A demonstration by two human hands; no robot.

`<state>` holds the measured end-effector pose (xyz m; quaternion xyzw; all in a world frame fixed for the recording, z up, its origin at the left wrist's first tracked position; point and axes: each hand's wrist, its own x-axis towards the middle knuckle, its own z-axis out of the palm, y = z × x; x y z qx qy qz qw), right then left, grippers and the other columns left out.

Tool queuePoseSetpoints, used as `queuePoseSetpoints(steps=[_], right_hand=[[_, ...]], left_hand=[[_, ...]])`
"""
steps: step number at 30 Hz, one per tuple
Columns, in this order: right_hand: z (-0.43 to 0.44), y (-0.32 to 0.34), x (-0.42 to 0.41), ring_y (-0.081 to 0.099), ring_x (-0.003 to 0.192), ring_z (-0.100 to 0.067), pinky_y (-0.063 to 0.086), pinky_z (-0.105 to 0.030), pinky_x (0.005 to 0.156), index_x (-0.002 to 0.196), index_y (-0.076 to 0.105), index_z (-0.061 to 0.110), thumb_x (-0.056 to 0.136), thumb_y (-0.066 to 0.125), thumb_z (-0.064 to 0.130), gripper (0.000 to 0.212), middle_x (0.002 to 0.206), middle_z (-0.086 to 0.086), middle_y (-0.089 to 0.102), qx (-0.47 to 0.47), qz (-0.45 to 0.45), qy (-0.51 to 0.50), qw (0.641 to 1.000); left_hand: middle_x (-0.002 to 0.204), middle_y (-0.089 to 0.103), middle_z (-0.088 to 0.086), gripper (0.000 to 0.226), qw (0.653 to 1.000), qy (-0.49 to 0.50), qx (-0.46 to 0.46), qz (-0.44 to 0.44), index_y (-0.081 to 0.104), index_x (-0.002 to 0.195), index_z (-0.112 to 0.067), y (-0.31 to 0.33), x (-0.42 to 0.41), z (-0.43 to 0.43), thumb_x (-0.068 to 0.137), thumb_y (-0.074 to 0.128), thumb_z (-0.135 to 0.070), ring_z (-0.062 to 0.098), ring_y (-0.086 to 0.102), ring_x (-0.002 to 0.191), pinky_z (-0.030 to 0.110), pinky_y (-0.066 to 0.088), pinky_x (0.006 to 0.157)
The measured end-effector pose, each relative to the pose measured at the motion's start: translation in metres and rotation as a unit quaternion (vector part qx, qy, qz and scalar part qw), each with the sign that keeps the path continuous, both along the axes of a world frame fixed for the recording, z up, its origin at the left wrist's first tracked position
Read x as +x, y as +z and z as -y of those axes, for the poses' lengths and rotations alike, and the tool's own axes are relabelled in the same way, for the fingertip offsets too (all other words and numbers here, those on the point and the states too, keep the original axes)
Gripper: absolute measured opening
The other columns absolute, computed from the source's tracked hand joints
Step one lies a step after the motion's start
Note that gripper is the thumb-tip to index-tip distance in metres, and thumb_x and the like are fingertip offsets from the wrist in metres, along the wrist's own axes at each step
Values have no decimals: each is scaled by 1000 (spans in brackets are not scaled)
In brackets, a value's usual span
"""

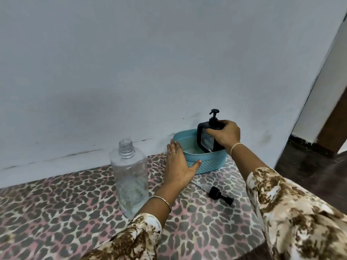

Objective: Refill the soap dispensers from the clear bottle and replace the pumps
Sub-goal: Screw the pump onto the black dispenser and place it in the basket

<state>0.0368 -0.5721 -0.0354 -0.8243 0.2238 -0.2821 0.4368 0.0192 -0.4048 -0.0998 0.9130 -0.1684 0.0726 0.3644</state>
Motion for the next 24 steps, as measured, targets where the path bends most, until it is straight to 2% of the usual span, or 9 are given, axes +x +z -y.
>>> queuePoseSetpoints(steps=[5,9,12,15,17,21,24], right_hand=[[8,-24,9,45,122,-30,42,-36,97,113,69,25,65,80,42,52,112,-7,68,-58,-62,-35,996],[7,-25,11,41,122,-31,30,-37,95,112,68,27,68,76,48,50,109,-7,67,-90,-96,-72,989],[4,-24,10,45,117,-30,28,-38,92,105,67,27,69,69,56,46,100,-7,68,-154,-131,-95,975],[3,-25,8,47,114,-30,28,-38,89,105,65,25,70,66,60,50,99,-7,68,-181,-152,-106,966],[3,-27,6,47,115,-31,28,-39,88,108,64,23,68,67,63,56,105,-7,67,-182,-164,-101,964],[-3,-25,-5,41,125,-32,28,-43,98,128,52,19,70,66,65,76,128,-9,54,-155,-152,-107,970],[-19,-22,-22,38,129,-30,26,-45,102,131,47,17,75,65,57,72,134,-9,49,-139,-96,-125,978]], left_hand=[[163,-5,3,98,999,15,-16,30,-1,154,-10,-10,0,4,88,61,-48,18,-2,150,27,3,117],[163,-3,4,97,999,15,-21,36,0,154,-9,-13,-1,5,88,64,-41,18,1,150,26,3,117],[163,-4,4,98,999,11,-20,30,-2,153,-10,-13,0,5,88,65,-39,18,0,150,24,1,114],[162,-5,4,99,1000,4,-16,16,-2,154,-11,-12,0,4,87,65,-39,18,-1,149,24,0,113],[162,-5,4,99,1000,-1,-13,4,-2,154,-10,-9,-1,4,87,65,-39,19,-1,150,24,0,112],[162,-5,6,98,1000,-7,-6,-4,-1,154,-9,1,-8,1,87,66,-36,20,-1,150,27,2,116],[163,3,6,92,1000,-15,-23,-8,3,154,-9,9,-21,-2,89,64,-31,19,6,149,24,6,116]])
